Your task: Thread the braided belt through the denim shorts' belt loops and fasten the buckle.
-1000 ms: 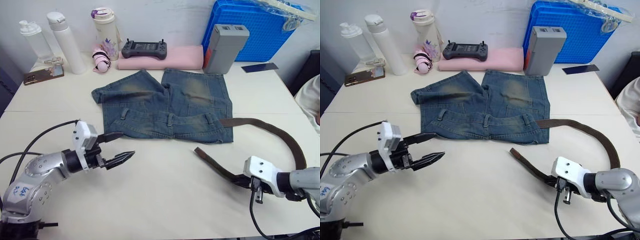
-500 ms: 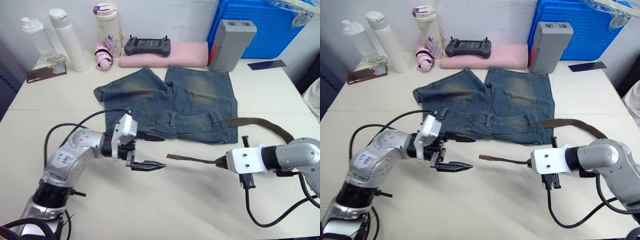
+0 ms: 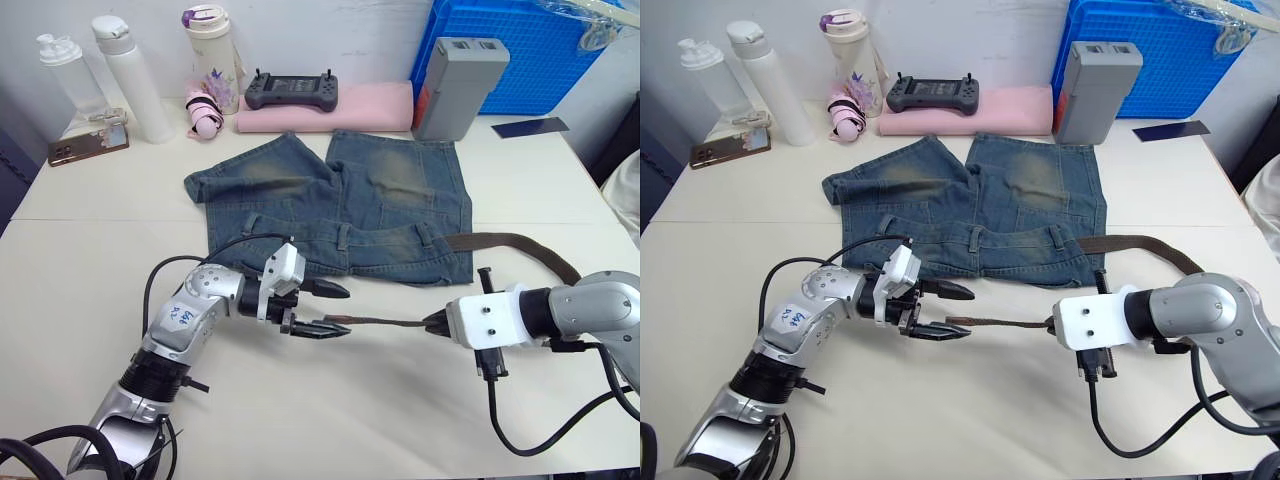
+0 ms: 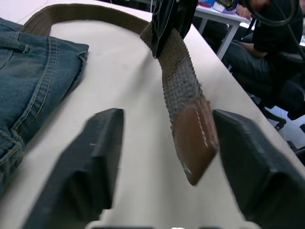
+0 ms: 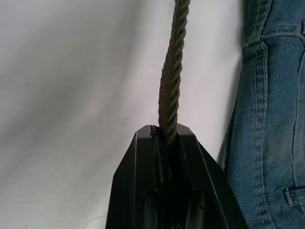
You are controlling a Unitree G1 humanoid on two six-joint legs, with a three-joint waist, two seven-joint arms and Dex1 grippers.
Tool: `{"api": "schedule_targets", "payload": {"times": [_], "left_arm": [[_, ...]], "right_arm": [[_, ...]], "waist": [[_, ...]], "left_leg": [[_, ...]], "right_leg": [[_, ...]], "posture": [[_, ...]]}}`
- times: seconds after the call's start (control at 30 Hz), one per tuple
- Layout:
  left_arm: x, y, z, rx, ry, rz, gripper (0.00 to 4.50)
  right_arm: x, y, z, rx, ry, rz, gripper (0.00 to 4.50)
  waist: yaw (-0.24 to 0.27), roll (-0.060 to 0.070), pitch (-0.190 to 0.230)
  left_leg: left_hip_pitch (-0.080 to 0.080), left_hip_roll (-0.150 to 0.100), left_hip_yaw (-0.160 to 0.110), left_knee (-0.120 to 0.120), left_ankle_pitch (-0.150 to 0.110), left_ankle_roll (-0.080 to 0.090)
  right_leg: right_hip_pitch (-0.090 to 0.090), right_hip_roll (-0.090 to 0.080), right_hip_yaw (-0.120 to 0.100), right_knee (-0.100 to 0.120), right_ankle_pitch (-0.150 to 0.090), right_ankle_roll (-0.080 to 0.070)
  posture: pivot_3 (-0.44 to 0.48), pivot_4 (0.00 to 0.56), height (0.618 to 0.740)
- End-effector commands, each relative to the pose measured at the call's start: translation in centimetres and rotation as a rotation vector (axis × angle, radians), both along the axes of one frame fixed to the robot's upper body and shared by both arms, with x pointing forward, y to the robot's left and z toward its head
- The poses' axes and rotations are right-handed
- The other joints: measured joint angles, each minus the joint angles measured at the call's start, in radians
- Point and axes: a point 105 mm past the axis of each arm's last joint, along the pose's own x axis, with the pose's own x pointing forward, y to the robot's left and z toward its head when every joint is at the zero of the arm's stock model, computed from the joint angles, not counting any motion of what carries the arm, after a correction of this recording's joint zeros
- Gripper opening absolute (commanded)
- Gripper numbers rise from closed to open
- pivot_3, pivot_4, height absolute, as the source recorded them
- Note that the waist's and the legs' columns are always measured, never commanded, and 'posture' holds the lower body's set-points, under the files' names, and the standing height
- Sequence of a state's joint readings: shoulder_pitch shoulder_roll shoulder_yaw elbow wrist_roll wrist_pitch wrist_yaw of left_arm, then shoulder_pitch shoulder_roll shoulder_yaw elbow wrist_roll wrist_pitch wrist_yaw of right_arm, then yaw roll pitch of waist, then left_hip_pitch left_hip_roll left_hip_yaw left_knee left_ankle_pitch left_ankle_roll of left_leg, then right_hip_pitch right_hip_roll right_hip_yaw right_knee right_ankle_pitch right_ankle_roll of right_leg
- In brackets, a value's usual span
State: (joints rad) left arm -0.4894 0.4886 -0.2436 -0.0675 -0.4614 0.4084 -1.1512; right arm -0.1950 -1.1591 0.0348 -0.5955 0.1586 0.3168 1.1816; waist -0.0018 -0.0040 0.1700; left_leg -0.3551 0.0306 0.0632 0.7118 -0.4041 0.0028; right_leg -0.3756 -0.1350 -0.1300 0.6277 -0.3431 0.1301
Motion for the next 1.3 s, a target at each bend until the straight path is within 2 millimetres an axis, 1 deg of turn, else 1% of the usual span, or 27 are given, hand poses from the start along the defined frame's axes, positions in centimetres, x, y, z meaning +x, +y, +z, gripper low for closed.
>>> {"api": "schedule_targets", "payload": {"times": [0.03, 0.1, 0.13, 0.37, 0.43, 0.47, 0.5, 0.53, 0.57, 0.6, 0.63, 0.67, 0.7, 0.73, 0.8, 0.87, 0.93, 1.1, 1.17, 1.23, 1.3], "left_arm": [[-0.5, 0.1, 1.0, -0.027, -0.026, -0.019, 1.4], [-0.6, 0.2, 1.0, -0.019, -0.02, -0.017, 0.59], [-0.6, 0.3, 0.9, -0.016, -0.018, -0.016, 0.08], [-0.1, 0.5, 0.9, -0.026, 0.017, 0.025, 0.03], [0.1, 0.3, 1.0, -0.065, 0.132, 0.062, 0.0], [0.2, 0.1, 1.0, -0.093, 0.235, 0.086, 0.0], [0.1, -0.1, 0.9, -0.106, 0.306, 0.099, 0.0], [-0.1, -0.3, 0.8, -0.127, 0.385, 0.114, 0.0], [-0.4, -0.5, 0.8, -0.148, 0.465, 0.12, 0.0], [-0.6, -0.6, 0.8, -0.159, 0.511, 0.124, 0.0], [-0.8, -0.8, 0.8, -0.184, 0.568, 0.134, 0.0], [-0.8, -0.9, 0.8, -0.209, 0.625, 0.146, 0.0], [-0.8, -0.9, 0.9, -0.225, 0.663, 0.156, 0.0], [-0.8, -1.0, 0.9, -0.245, 0.706, 0.162, 0.0], [-0.8, -1.0, 1.2, -0.269, 0.75, 0.168, 0.0], [-0.5, -0.9, 1.7, -0.301, 0.778, 0.178, 0.0], [-0.3, -0.9, 2.5, -0.326, 0.776, 0.168, 0.0], [-0.4, -0.7, 4.5, -0.387, 0.768, 0.112, 0.0], [-0.7, -0.7, 4.8, -0.389, 0.762, 0.098, 0.0], [-0.8, -0.7, 5.0, -0.392, 0.761, 0.091, 0.0], [-1.1, -0.6, 5.1, -0.389, 0.765, 0.085, 0.0]], "right_arm": [[-0.1, 0.4, 1.2, 0.007, -0.05, 0.017, 0.0], [-0.1, 0.4, 1.2, 0.007, -0.052, 0.014, 0.0], [0.0, 0.4, 1.2, 0.007, -0.052, 0.013, 0.0], [0.5, 0.7, 1.8, 0.051, -0.07, -0.017, 0.0], [1.2, 0.9, 2.5, 0.204, -0.028, -0.128, 0.88], [1.7, 0.7, 3.0, 0.339, 0.021, -0.216, 1.27], [1.9, 0.5, 3.2, 0.428, 0.062, -0.274, 1.67], [2.0, 0.2, 3.7, 0.544, 0.126, -0.338, 2.17], [1.8, -0.1, 4.7, 0.699, 0.214, -0.382, 2.68], [1.6, -0.2, 5.3, 0.792, 0.274, -0.398, 3.19], [0.8, -0.3, 6.4, 0.911, 0.362, -0.381, 3.72], [-0.4, -0.2, 7.5, 1.017, 0.457, -0.325, 4.29], [-1.3, -0.2, 8.4, 1.081, 0.519, -0.285, 4.47], [-2.5, -0.1, 9.6, 1.175, 0.601, -0.217, 4.47], [-3.8, -0.3, 11.0, 1.321, 0.725, -0.164, 4.47], [-5.0, 0.3, 10.2, 1.346, 0.834, -0.174, 4.47], [-5.9, 1.8, 7.8, 1.314, 0.971, -0.236, 4.47], [-5.6, 4.3, 2.4, 1.313, 1.182, -0.492, 4.47], [-4.9, 4.8, 1.5, 1.367, 1.215, -0.548, 4.47], [-4.4, 5.0, 1.1, 1.405, 1.224, -0.58, 4.47], [-2.3, 4.5, 1.5, 1.583, 1.201, -0.628, 4.47]], "waist": [[0.0, 0.0, 0.0], [0.0, 0.0, 0.0], [0.001, 0.0, 0.0], [0.0, 0.0, 0.0], [0.0, 0.0, 0.0], [0.0, 0.0, 0.0], [0.001, 0.0, 0.0], [0.001, 0.0, 0.0], [0.001, 0.0, 0.0], [0.001, 0.0, 0.0], [0.001, 0.0, 0.0], [0.002, 0.0, 0.0], [0.004, 0.0, 0.0], [0.005, 0.0, 0.0], [0.005, 0.0, 0.0], [0.002, 0.0, 0.0], [0.002, 0.0, 0.0], [0.0, 0.0, 0.0], [0.0, 0.0, 0.0], [0.0, 0.0, 0.0], [0.0, 0.0, 0.0]], "left_leg": [[0.0, 0.0, 0.0, 0.0, 0.0, 0.0], [0.0, 0.0, -0.001, 0.0, 0.0, 0.0], [0.0, 0.0, -0.001, 0.0, 0.0, 0.0], [0.0, 0.0, -0.001, 0.0, 0.0, 0.0], [0.0, 0.0, -0.002, 0.0, 0.0, 0.0], [0.0, 0.0, -0.002, 0.001, 0.0, 0.0], [0.0, 0.0, -0.004, 0.001, 0.0, 0.0], [0.0, 0.0, -0.006, 0.001, 0.0, 0.0], [0.0, 0.0, -0.006, 0.002, 0.0, 0.0], [0.0, -0.001, -0.007, 0.002, -0.001, 0.001], [0.0, -0.001, -0.008, 0.002, -0.001, 0.001], [0.0, -0.001, -0.009, 0.002, -0.001, 0.002], [-0.001, -0.001, -0.01, 0.002, -0.001, 0.002], [-0.001, -0.002, -0.012, 0.002, -0.001, 0.002], [-0.001, -0.002, -0.015, 0.003, -0.001, 0.002], [-0.001, -0.002, -0.014, 0.003, -0.001, 0.002], [-0.001, -0.002, -0.014, 0.003, -0.001, 0.002], [0.0, -0.002, -0.013, 0.003, -0.001, 0.002], [0.0, -0.002, -0.013, 0.004, -0.001, 0.002], [0.0, -0.003, -0.013, 0.003, -0.001, 0.002], [0.0, -0.003, -0.014, 0.003, -0.001, 0.002]], "right_leg": [[0.0, 0.0, 0.0, 0.0, 0.0, 0.0], [0.0, 0.0, 0.0, 0.0, 0.0, 0.0], [0.0, 0.0, 0.0, 0.0, 0.0, 0.0], [0.0, 0.0, 0.0, 0.0, 0.0, 0.0], [0.0, 0.0, 0.0, 0.0, 0.0, 0.0], [0.0, 0.0, 0.0, 0.0, 0.0, 0.0], [0.0, 0.0, 0.0, 0.001, 0.0, 0.0], [0.001, 0.0, 0.0, 0.001, 0.0, 0.0], [0.001, 0.0, 0.0, 0.002, 0.0, 0.0], [0.001, 0.0, 0.0, 0.002, 0.0, 0.0], [0.001, 0.0, 0.0, 0.003, 0.0, 0.0], [0.001, 0.0, 0.0, 0.004, 0.0, 0.0], [0.001, 0.0, 0.001, 0.004, 0.0, 0.0], [0.001, 0.0, 0.001, 0.004, 0.0, 0.0], [0.002, 0.0, 0.001, 0.005, 0.0, 0.0], [0.003, 0.0, 0.001, 0.004, 0.0, 0.0], [0.004, 0.0, 0.001, 0.002, 0.0, 0.0], [0.003, 0.001, 0.006, 0.001, 0.0, 0.0], [0.003, 0.001, 0.006, 0.002, 0.0, 0.0], [0.002, 0.001, 0.007, 0.001, 0.0, 0.0], [0.002, 0.001, 0.006, 0.002, 0.0, 0.0]], "posture": [[0.0, 0.15, 0.74], [0.0, 0.15, 0.74], [0.0, 0.15, 0.74], [0.0, 0.15, 0.74], [0.0, 0.15, 0.74], [0.0, 0.15, 0.74], [0.0, 0.15, 0.74], [0.0, 0.15, 0.74], [0.0, 0.15, 0.74], [0.0, 0.15, 0.74], [0.0, 0.15, 0.74], [0.0, 0.15, 0.74], [0.0, 0.15, 0.74], [0.0, 0.15, 0.74], [0.0, 0.15, 0.74], [0.0, 0.15, 0.74], [0.0, 0.15, 0.74], [0.0, 0.15, 0.74], [0.0, 0.15, 0.74], [0.0, 0.15, 0.74], [0.0, 0.15, 0.74]]}}
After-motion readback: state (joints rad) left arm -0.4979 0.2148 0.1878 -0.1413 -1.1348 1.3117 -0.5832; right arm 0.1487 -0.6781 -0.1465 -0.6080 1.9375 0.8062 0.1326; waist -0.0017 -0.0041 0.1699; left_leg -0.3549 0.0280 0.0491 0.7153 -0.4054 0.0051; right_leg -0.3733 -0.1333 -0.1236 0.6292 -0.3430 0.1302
